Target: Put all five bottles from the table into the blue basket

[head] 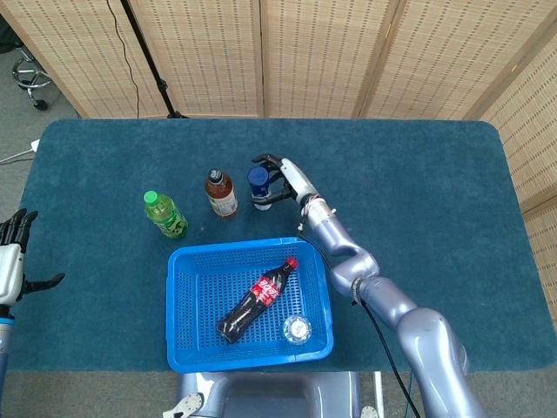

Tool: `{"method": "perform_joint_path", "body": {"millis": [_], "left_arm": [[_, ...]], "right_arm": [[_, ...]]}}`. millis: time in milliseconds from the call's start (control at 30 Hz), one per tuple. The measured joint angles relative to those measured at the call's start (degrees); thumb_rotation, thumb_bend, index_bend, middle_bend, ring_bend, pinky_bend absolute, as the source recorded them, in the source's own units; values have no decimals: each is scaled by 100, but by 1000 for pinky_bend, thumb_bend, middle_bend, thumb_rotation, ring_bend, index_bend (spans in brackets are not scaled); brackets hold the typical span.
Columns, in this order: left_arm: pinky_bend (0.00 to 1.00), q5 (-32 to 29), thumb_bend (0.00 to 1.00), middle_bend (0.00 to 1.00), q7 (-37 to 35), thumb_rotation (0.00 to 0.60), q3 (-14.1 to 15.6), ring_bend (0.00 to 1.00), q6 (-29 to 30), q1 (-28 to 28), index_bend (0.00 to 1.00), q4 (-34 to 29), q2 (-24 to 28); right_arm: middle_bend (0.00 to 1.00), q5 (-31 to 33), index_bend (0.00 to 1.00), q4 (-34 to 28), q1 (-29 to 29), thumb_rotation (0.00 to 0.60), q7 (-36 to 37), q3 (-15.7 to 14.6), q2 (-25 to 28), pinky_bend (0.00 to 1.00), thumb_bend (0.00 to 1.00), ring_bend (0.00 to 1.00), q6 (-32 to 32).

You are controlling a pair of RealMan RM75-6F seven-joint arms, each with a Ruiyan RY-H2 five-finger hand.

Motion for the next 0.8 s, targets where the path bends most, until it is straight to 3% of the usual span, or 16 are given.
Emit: {"method": "perform_joint_path", "body": {"millis": [100,167,333,533,800], "left_arm": [[0,-6,0,0,5,600,1,0,-14,-7,0,0,-1],[0,-2,0,0,13,600,5,0,-15,-9,0,-3,-2],[0,35,0,0,30,600,27,0,-23,-16,0,-16,-9],[0,140,0,0,-16,600,65,0,-12,0,0,-49,12],[0,336,0,0,-148,600,127,0,14,42,0,-85,61]], "right_arm": [[604,55,517,237,7,600,-81,34,-112,691,295,597,77],[615,96,536,352,-2,600,-160,57,-178,757,342,627,178],[615,125,543,380,-67,600,-286,63,-168,800,363,644,359],[615,135,547,2,-220,600,-421,88,187,800,375,644,677],[615,109,549,-1241,-579,600,-765,148,1038,800,380,644,1254]]}}
